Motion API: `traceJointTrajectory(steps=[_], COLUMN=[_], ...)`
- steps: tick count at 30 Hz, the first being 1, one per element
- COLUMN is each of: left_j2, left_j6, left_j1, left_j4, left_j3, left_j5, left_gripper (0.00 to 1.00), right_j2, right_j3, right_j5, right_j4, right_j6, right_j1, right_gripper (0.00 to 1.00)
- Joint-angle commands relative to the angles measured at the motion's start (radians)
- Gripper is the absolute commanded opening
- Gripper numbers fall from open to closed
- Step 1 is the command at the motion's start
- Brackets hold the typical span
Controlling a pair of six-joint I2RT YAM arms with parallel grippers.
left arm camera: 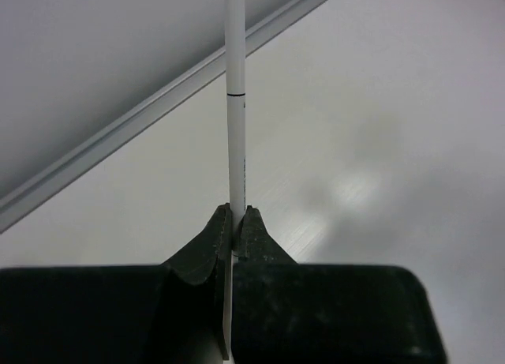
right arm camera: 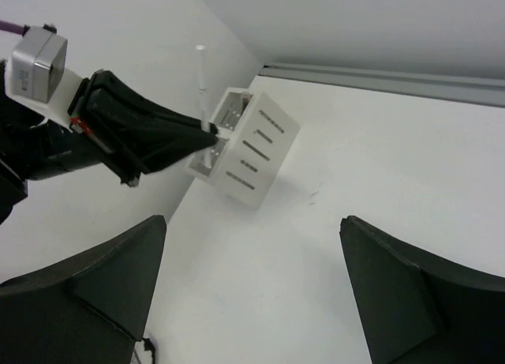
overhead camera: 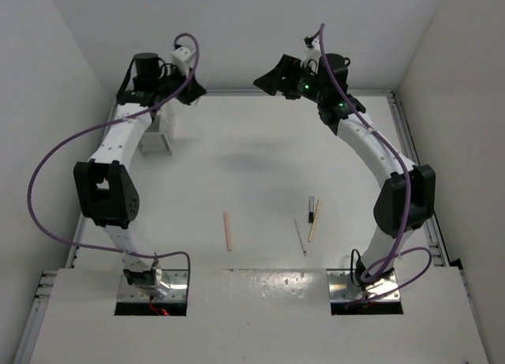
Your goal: Organize the makeup
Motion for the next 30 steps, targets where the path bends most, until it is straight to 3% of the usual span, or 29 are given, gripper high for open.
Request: traceJointTrajectory(steps=[1,3,7,8,13,23,30], left_j2=[-0.107,-0.174,-0.259,-0.259,-0.139,-0.01,0.017], left_j6=[0.079,0.116,0.142,0.142,0.099,0.087,0.113], left_j1=[0.143,0.211,0.367,0.389,0.438,0.456,0.456], left_j4=[0.137,0.233,0.731,0.764,0.833,0.982,0.962], left_j3=[-0.134,-0.231,-0.532,-0.578,-0.551,-0.614,-0.663], left_j5=[-0.107,-0.107,0.043,0.054,0.141,0.163,0.235], left_gripper=[0.0,0.0,0.0,0.0,0.0,0.0,0.0], right_j2=[0.005,0.005,0.02,0.029,0.056,0.057,0.049], right_j3=[-0.008,-0.011,-0.011,-0.006,0.025,0.075,0.094], right_j5=[-0.011,0.006,0.017,0.018,0.041,0.113,0.146], right_j4=[-0.015,-0.073,-0.116,-0.119,-0.182,-0.291,-0.356], right_j6=[-0.078,-0.137,-0.175,-0.18,-0.189,-0.245,-0.272], right_j1=[-0.004,-0.01,-0.01,-0.01,-0.01,-0.01,-0.001], right_gripper=[0.92,0.92,0.92,0.92,0.92,0.93,0.93])
